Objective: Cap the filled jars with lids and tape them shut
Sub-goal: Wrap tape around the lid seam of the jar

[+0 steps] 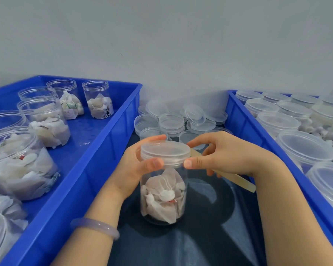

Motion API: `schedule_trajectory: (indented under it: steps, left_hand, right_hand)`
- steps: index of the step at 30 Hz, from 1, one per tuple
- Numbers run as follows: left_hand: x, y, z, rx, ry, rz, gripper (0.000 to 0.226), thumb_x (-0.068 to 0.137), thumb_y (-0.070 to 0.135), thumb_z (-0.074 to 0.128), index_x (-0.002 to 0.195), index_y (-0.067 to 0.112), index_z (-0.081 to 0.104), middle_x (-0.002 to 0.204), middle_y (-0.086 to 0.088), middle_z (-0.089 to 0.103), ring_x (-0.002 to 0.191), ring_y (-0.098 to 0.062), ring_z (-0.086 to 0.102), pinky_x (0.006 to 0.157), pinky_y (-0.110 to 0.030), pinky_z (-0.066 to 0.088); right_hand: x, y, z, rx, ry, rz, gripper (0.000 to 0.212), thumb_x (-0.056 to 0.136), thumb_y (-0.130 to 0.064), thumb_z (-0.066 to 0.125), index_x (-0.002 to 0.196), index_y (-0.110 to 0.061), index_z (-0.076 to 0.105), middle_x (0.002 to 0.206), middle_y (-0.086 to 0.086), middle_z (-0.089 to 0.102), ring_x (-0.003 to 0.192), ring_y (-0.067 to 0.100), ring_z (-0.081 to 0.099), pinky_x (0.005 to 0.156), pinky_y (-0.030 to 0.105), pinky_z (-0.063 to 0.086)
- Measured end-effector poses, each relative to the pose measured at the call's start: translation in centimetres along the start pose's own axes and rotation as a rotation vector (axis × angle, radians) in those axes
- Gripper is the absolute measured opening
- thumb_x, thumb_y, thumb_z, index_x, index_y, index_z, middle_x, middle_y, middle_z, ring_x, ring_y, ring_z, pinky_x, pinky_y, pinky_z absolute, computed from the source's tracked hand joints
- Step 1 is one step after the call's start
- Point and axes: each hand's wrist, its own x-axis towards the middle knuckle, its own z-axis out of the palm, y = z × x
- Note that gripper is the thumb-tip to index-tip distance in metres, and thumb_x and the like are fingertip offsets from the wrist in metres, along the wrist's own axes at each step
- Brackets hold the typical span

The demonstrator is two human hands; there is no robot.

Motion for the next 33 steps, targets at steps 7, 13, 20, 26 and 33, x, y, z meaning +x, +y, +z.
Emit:
schedule_trajectory:
  steps: [7, 13, 20, 26, 33]
  left_hand:
    - [-0.3, 1.0, 0.6, 0.068, 0.006, -0.015, 0.124, 0.020, 0.071, 0.084, 0.125, 0.013, 0.051, 0.115, -0.003, 0.067, 0.107, -0.011, 0.064, 0.086, -0.026, 0.054]
    - [-0.5, 1.8, 1.3, 0.412, 0.173, 0.042, 0.118, 0.024, 0.060, 0.082, 0.132, 0.043, 0.038, 0.116, 0.027, 0.053, 0.108, 0.012, 0.052, 0.077, -0.007, 0.045]
    - [-0.2, 1.4, 0.2, 0.300, 0.276, 0.122, 0.075, 0.042, 0.034, 0.086, 0.110, 0.031, 0.053, 0.104, 0.015, 0.062, 0.091, 0.011, 0.061, 0.072, -0.007, 0.047]
    - [0.0, 0.9, -0.4, 0.135, 0.274, 0.119, 0.073, 0.039, 0.040, 0.079, 0.108, 0.029, 0.056, 0.097, 0.009, 0.068, 0.090, -0.002, 0.067, 0.068, -0.016, 0.052]
    - [-0.2, 0.9, -0.6, 0.128, 0.152, 0.100, 0.072, 0.043, 0.036, 0.079, 0.111, 0.023, 0.059, 0.102, 0.012, 0.071, 0.098, -0.007, 0.066, 0.074, -0.018, 0.052]
  right_hand:
    - [0.5, 0.3, 0.4, 0.029, 0.011, 0.018, 0.116, 0.030, -0.075, 0.067, 0.136, -0.035, 0.044, 0.089, -0.016, 0.052, 0.062, 0.000, 0.061, 0.070, 0.024, 0.051]
    - [0.5, -0.1, 0.8, -0.025, 0.090, 0.012, 0.106, 0.048, -0.070, 0.076, 0.140, -0.035, 0.037, 0.093, -0.025, 0.037, 0.104, 0.003, 0.047, 0.085, 0.024, 0.037]
    - [0.7, -0.1, 1.0, 0.124, -0.005, -0.048, 0.094, 0.055, -0.051, 0.079, 0.140, -0.037, 0.040, 0.103, -0.005, 0.062, 0.067, 0.007, 0.070, 0.068, 0.019, 0.048]
    - [1.1, 0.1, 1.3, 0.147, 0.109, -0.052, 0.062, 0.052, -0.065, 0.069, 0.109, -0.044, 0.063, 0.100, 0.001, 0.065, 0.057, 0.006, 0.065, 0.052, 0.012, 0.044]
    - [1.8, 0.6, 1.8, 0.135, 0.137, -0.062, 0.073, 0.055, -0.063, 0.072, 0.122, -0.036, 0.061, 0.104, 0.005, 0.064, 0.058, 0.005, 0.065, 0.054, 0.017, 0.046]
